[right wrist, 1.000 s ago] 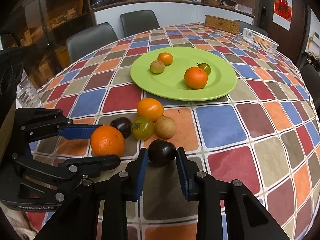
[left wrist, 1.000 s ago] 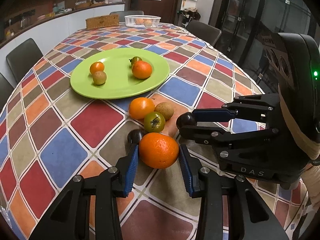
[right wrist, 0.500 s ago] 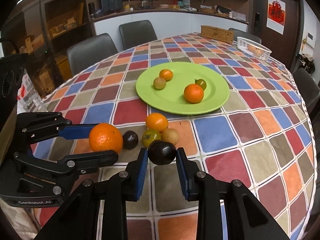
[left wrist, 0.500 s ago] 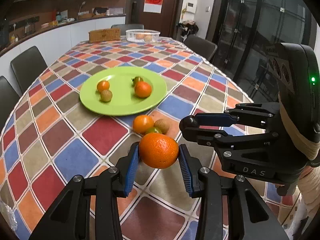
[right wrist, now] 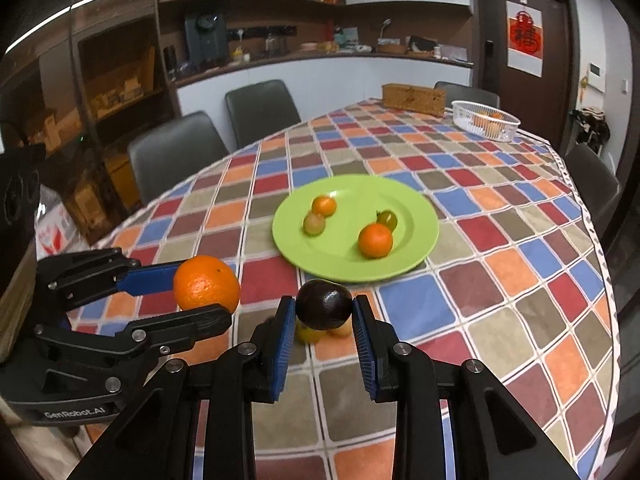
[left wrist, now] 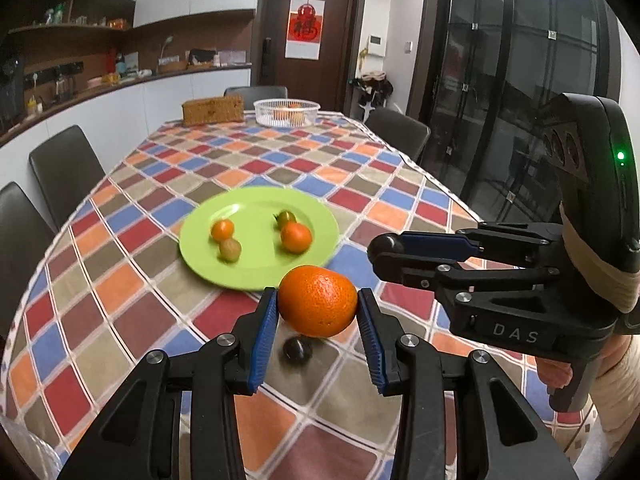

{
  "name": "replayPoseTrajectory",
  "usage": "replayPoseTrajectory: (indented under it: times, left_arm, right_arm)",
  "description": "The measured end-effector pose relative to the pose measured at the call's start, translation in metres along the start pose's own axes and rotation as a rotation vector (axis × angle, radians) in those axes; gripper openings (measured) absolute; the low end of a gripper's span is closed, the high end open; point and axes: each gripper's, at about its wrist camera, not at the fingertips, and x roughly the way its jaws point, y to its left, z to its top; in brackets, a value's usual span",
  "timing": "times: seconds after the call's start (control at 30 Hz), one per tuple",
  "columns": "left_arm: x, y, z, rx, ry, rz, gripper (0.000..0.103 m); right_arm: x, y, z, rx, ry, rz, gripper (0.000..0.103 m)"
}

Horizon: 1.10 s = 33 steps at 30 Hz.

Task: Organize fruits
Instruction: 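Carry the plum and orange over the green plate with both tools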

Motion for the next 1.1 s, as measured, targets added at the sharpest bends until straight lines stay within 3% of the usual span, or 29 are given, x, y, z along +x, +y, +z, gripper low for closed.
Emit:
replayPoseTrajectory:
  times: [0.5, 1.1]
  left_arm:
    - [0.023, 0.039, 0.050, -0.012, -0.050, 0.005, 0.039]
    - [0.116, 0.098, 0.089, -0.057, 0.034, 0.011, 0.039]
  right_arm:
    - [0.016, -0.004, 0.057, 0.046, -0.061, -0.032, 0.030]
    - [0.112, -0.045, 0.100, 0.123, 0.048, -0.053, 0.030]
